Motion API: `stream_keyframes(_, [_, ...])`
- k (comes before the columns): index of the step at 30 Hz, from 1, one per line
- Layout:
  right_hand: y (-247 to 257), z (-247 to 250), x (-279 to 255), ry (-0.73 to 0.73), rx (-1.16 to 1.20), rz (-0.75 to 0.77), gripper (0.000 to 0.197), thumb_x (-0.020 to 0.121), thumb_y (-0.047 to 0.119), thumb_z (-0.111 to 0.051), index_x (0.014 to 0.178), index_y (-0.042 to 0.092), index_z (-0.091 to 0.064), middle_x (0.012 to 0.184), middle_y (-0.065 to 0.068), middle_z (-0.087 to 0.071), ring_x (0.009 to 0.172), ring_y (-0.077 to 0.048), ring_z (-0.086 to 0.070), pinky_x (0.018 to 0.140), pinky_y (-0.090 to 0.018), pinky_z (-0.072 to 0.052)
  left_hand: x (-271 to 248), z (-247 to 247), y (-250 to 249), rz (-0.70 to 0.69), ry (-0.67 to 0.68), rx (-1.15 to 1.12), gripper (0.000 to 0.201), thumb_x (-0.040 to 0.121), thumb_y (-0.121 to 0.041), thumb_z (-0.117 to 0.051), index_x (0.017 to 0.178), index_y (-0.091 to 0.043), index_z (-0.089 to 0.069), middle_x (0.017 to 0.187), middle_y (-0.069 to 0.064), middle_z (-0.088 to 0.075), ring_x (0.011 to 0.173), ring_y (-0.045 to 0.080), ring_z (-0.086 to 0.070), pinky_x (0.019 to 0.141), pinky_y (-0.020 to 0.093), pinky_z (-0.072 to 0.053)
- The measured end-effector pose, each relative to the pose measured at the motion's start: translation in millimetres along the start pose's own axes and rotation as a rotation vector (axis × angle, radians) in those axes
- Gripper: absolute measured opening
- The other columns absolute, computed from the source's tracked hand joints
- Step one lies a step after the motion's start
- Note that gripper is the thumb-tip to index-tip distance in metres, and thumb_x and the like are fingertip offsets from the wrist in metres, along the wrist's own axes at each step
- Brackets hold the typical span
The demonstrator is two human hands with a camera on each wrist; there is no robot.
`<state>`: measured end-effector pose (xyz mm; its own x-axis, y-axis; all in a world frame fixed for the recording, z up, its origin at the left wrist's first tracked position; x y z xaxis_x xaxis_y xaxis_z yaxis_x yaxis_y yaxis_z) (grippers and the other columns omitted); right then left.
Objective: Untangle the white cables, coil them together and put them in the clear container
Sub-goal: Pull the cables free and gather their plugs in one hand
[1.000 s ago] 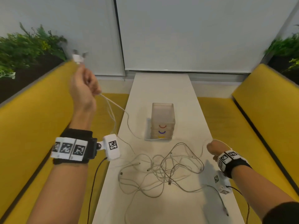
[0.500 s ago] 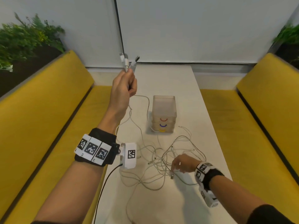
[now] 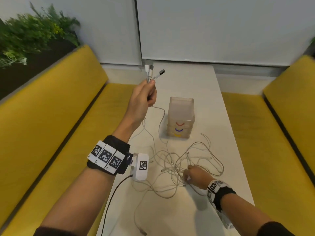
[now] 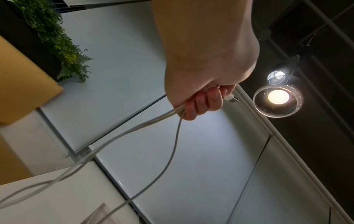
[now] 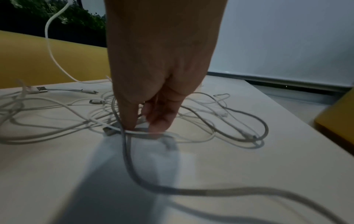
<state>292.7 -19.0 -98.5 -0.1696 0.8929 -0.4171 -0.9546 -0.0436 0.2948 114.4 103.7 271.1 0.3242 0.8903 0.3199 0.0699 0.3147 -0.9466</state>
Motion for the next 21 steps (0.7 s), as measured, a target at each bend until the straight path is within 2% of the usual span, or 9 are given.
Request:
stream_keyframes(2, [0, 10, -3, -0.047, -0.043, 0.034, 0.023, 0.091, 0.035, -0.058, 0.106, 0.018, -0.060, 0.111, -0.003, -0.050, 0.097, -0.026, -0.056, 0.075, -0.033, -0.045, 0, -2, 3, 0.008, 0.004, 0.001, 0.031, 0.100, -0.029, -0.039, 0.072, -0.018, -0.034, 0.055, -0.008, -0.032, 0.051, 0.010, -0.025, 0.051, 0.024, -0.022])
stream_keyframes(4, [3, 30, -8, -0.157, -0.100, 0.096, 0.026, 0.091, 0.037, -0.053, 0.106, 0.016, -0.055, 0.116, -0.006, -0.047, 0.097, -0.027, -0.054, 0.077, -0.040, -0.050, 0, -3, 5, 0.011, 0.012, 0.001, 0.030, 0.099, -0.029, -0.039, 0.071, -0.018, -0.034, 0.055, -0.007, -0.032, 0.051, 0.010, -0.025, 0.050, 0.025, -0.022])
stream_keyframes(8, [14, 82, -15, -0.366, -0.264, 0.213, 0.022, 0.091, 0.035, -0.047, 0.090, 0.015, -0.053, 0.093, -0.006, -0.050, 0.079, -0.027, -0.051, 0.063, -0.041, -0.049, -3, -11, 8, 0.027, 0.050, -0.035, 0.030, 0.097, -0.026, -0.041, 0.069, -0.019, -0.032, 0.055, -0.004, -0.029, 0.051, 0.011, -0.023, 0.051, 0.026, -0.021])
stream_keyframes(10, [19, 115, -20, -0.423, -0.308, 0.214, 0.029, 0.096, 0.038, -0.039, 0.086, 0.014, -0.053, 0.091, -0.006, -0.050, 0.079, -0.026, -0.048, 0.065, -0.044, -0.047, -5, -17, 12, 0.065, 0.076, -0.081, 0.030, 0.094, -0.025, -0.043, 0.067, -0.018, -0.031, 0.052, -0.003, -0.030, 0.050, 0.014, -0.023, 0.050, 0.027, -0.022])
stream_keyframes(13, [25, 153, -26, -0.346, -0.416, 0.121, 0.047, 0.096, 0.046, -0.026, 0.091, 0.014, -0.060, 0.096, -0.007, -0.057, 0.091, -0.029, -0.053, 0.076, -0.038, -0.042, -7, -25, 11, 0.103, 0.102, -0.154, 0.031, 0.091, -0.023, -0.045, 0.065, -0.017, -0.029, 0.053, 0.000, -0.029, 0.048, 0.015, -0.023, 0.048, 0.028, -0.018])
stream_keyframes(15, [26, 162, -27, -0.211, -0.565, 0.031, 0.057, 0.095, 0.058, -0.026, 0.100, 0.017, -0.066, 0.103, -0.006, -0.063, 0.100, -0.029, -0.057, 0.081, -0.039, -0.034, -6, -26, 2, 0.070, 0.096, -0.145, 0.030, 0.091, -0.021, -0.044, 0.064, -0.017, -0.030, 0.055, 0.001, -0.028, 0.047, 0.013, -0.022, 0.047, 0.025, -0.018])
stream_keyframes(17, [27, 170, -31, -0.155, -0.608, -0.035, 0.063, 0.093, 0.065, -0.027, 0.106, 0.018, -0.067, 0.107, -0.006, -0.063, 0.103, -0.029, -0.058, 0.084, -0.041, -0.033, -4, -25, -12, 0.029, 0.090, -0.129, 0.029, 0.090, -0.020, -0.044, 0.065, -0.017, -0.031, 0.056, 0.001, -0.027, 0.047, 0.012, -0.022, 0.046, 0.025, -0.019])
stream_keyframes(19, [34, 189, -35, -0.220, -0.516, -0.054, 0.053, 0.097, 0.056, -0.028, 0.100, 0.017, -0.065, 0.101, -0.006, -0.061, 0.097, -0.028, -0.060, 0.089, -0.040, -0.037, -4, -24, -20, 0.009, 0.092, -0.132, 0.030, 0.090, -0.020, -0.045, 0.062, -0.017, -0.032, 0.055, -0.001, -0.027, 0.048, 0.012, -0.021, 0.047, 0.026, -0.017])
stream_keyframes(21, [45, 213, -40, -0.302, -0.246, -0.025, 0.042, 0.102, 0.041, -0.028, 0.085, 0.016, -0.057, 0.087, -0.002, -0.056, 0.082, -0.025, -0.056, 0.088, -0.042, -0.043, -5, -24, -20, 0.024, 0.098, -0.148, 0.034, 0.088, -0.020, -0.048, 0.057, -0.020, -0.033, 0.053, -0.004, -0.027, 0.048, 0.013, -0.021, 0.048, 0.029, -0.015])
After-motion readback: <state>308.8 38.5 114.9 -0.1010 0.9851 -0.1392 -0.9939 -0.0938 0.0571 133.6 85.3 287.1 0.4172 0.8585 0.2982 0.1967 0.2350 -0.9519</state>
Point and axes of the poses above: each hand's wrist, its own x-axis towards the middle knuckle, its own z-axis out of the back of the hand, y = z × x, the point moved 10 cm from there along x, towards the middle knuckle
